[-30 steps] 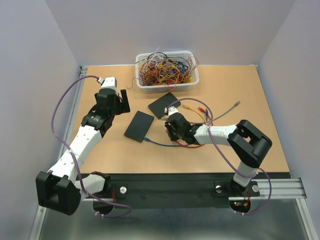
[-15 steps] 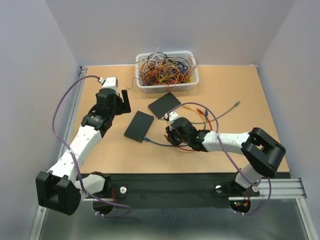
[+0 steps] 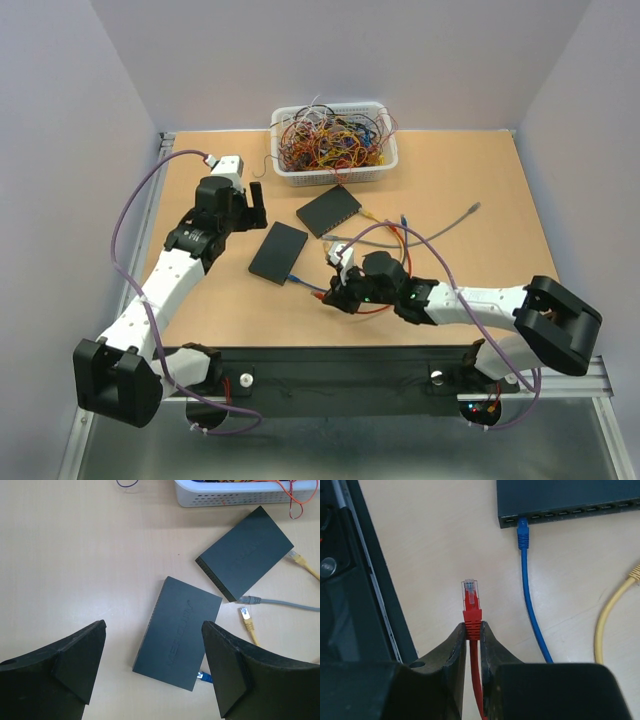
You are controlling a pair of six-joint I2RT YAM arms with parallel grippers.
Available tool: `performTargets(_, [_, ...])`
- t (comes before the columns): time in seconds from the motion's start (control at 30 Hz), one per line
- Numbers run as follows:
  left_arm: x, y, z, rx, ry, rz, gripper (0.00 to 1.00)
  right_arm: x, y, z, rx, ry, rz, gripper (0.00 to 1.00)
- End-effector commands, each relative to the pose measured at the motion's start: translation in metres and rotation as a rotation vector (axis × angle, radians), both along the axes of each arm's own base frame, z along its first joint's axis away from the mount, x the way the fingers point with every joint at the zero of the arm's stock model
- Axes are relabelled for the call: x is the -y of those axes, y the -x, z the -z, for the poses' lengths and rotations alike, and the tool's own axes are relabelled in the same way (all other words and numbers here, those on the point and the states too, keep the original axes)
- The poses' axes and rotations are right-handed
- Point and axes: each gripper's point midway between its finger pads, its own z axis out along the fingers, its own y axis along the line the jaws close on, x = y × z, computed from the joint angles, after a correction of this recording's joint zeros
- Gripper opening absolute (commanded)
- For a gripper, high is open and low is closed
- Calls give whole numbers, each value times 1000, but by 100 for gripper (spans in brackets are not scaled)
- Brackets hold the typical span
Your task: Insert the plug into the switch port
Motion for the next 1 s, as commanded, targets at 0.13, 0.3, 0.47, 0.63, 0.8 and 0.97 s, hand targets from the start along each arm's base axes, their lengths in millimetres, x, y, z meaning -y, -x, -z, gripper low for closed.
performTargets(0.13, [6, -6, 0, 13, 7, 41, 89, -12, -10, -31, 89, -98, 13, 0])
performTargets(0.3, [8, -7, 4, 2, 3, 44, 89, -3, -44, -7, 82, 28, 203, 0])
performTargets(0.47, [6, -7, 8, -11, -5, 38, 89, 1, -60, -9, 97, 54, 296, 0])
performTargets(0.63, [6, -7, 10, -16, -9, 40, 89, 14, -80, -19, 145, 86, 419, 0])
performTargets(0.8, [6, -8, 14, -26, -16, 40, 89, 35, -103, -24, 235, 150, 557, 0])
performTargets(0.97, [5, -10, 18, -37, -23, 37, 88, 41, -127, -29, 258, 167, 610, 0])
